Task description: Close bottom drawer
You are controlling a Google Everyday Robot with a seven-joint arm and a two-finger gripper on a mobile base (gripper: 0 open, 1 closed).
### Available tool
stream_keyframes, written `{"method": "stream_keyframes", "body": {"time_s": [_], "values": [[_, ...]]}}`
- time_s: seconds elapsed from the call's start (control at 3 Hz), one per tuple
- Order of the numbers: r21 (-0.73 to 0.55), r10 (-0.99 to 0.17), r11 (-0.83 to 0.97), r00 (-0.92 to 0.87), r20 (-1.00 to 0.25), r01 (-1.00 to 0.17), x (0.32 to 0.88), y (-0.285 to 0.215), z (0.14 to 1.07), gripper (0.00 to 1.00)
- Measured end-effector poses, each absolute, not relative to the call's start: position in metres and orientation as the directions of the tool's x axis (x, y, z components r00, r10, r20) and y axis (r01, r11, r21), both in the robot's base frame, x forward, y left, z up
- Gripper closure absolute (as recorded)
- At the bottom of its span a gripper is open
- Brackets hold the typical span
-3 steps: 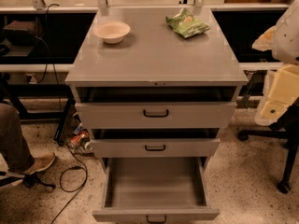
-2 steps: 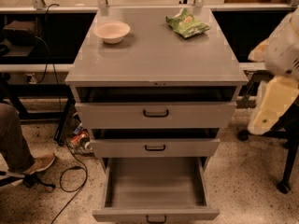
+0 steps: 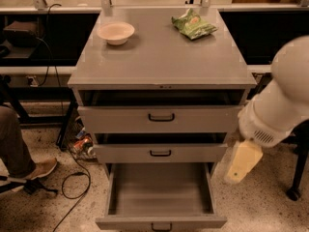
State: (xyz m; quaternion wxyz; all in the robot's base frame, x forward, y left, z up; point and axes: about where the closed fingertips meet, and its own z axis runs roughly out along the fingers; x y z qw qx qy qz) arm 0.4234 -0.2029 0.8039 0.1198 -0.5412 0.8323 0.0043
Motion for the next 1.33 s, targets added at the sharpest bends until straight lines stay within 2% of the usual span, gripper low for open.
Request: {"method": "stream_keyframes", "body": {"time_s": [1.0, 1.33], "values": [[-0.080, -0.894, 0.431, -0.413, -0.171, -0.899, 0.408, -0.204, 0.767, 0.00], [0.003, -0.855, 0.496, -0.489, -0.174, -0.868, 0.402, -0.214, 0.720, 0.00]]}}
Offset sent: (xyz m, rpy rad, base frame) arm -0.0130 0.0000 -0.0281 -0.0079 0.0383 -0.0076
